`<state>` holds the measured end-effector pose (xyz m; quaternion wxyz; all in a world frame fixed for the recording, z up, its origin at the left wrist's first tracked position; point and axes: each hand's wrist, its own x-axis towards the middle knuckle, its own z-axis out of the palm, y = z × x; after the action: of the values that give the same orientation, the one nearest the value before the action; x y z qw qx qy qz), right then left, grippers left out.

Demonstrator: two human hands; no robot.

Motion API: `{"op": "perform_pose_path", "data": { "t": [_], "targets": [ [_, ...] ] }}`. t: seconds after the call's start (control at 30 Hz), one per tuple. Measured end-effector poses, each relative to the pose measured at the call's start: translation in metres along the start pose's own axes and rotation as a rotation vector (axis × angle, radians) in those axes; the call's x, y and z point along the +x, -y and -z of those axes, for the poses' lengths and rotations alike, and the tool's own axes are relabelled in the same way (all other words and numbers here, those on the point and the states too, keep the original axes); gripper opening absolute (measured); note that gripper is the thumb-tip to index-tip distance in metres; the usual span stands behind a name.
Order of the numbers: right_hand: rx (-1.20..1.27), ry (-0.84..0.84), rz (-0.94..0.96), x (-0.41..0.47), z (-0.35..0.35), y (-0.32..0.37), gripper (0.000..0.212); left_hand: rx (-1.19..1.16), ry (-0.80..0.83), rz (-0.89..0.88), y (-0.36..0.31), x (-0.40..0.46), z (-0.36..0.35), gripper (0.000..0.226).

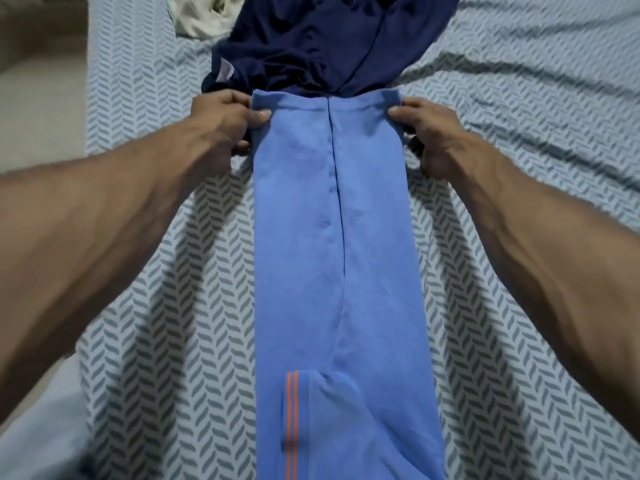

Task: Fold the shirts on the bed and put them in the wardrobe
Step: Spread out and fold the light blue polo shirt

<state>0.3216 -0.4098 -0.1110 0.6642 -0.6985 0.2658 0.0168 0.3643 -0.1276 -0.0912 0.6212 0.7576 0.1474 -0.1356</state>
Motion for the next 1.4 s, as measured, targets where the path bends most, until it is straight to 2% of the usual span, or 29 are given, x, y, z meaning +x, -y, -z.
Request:
{"op": "perform_pose_path", "data": {
  "t": [0.1, 0.17, 0.3, 0.43, 0.5, 0.57, 0.63, 0.7, 0.77, 0.83, 0.97, 1.07, 1.17, 1.23, 1.4],
  "targets": [
    [0.06, 0.013, -0.012, -0.027, 0.002, 0.012, 0.013, -0.197, 0.096, 0.041, -0.006, -0.025, 0.012, 0.024],
    [0.085, 0.022, 0.016, -0.046, 0.012, 0.02, 0.012, -0.204, 0.14, 0.011, -0.012, -0.042, 0.02, 0.027],
    [-0.068, 0.059, 0.151, -0.097, 0.038, 0.03, 0.022, -0.038, 0.19, -0.117, -0.018, -0.079, 0.037, 0.029],
    [-0.12, 0.185, 0.282, -0.149, 0.069, 0.0, 0.034, 0.082, 0.322, -0.196, 0.006, -0.127, 0.057, 0.024],
    [-0.249, 0.233, 0.301, -0.17, 0.085, -0.029, 0.026, 0.136, 0.397, -0.201, 0.025, -0.155, 0.064, 0.02],
    [-0.4, 0.323, 0.278, -0.189, 0.097, -0.056, 0.026, 0.226, 0.442, -0.15, 0.047, -0.173, 0.071, 0.029],
    [-0.411, 0.38, 0.259, -0.197, 0.101, -0.075, 0.042, 0.282, 0.461, -0.082, 0.068, -0.18, 0.076, 0.045],
    [-0.323, 0.308, 0.178, -0.192, 0.095, -0.078, 0.046, 0.234, 0.387, -0.031, 0.078, -0.176, 0.075, 0.046],
    [-0.325, 0.159, 0.096, -0.175, 0.082, -0.075, 0.033, 0.17, 0.271, 0.014, 0.079, -0.165, 0.067, 0.035],
    [-0.422, 0.084, 0.039, -0.156, 0.067, -0.068, 0.021, 0.185, 0.174, 0.006, 0.079, -0.151, 0.055, 0.024],
    [-0.423, 0.114, -0.07, -0.13, 0.046, -0.054, 0.03, 0.278, 0.086, 0.008, 0.071, -0.128, 0.035, 0.027],
    [-0.411, 0.145, -0.176, -0.12, 0.045, -0.05, 0.043, 0.391, 0.073, 0.114, 0.057, -0.114, 0.03, 0.037],
    [-0.414, 0.206, -0.203, -0.113, 0.046, -0.048, 0.033, 0.377, 0.125, 0.148, 0.052, -0.102, 0.027, 0.025],
    [-0.39, 0.176, -0.195, -0.107, 0.045, -0.047, 0.033, 0.351, 0.123, 0.137, 0.051, -0.096, 0.023, 0.019],
    [-0.288, 0.062, -0.17, -0.092, 0.037, -0.049, 0.032, 0.336, -0.054, 0.035, 0.054, -0.083, 0.011, 0.013]
  ]
}}
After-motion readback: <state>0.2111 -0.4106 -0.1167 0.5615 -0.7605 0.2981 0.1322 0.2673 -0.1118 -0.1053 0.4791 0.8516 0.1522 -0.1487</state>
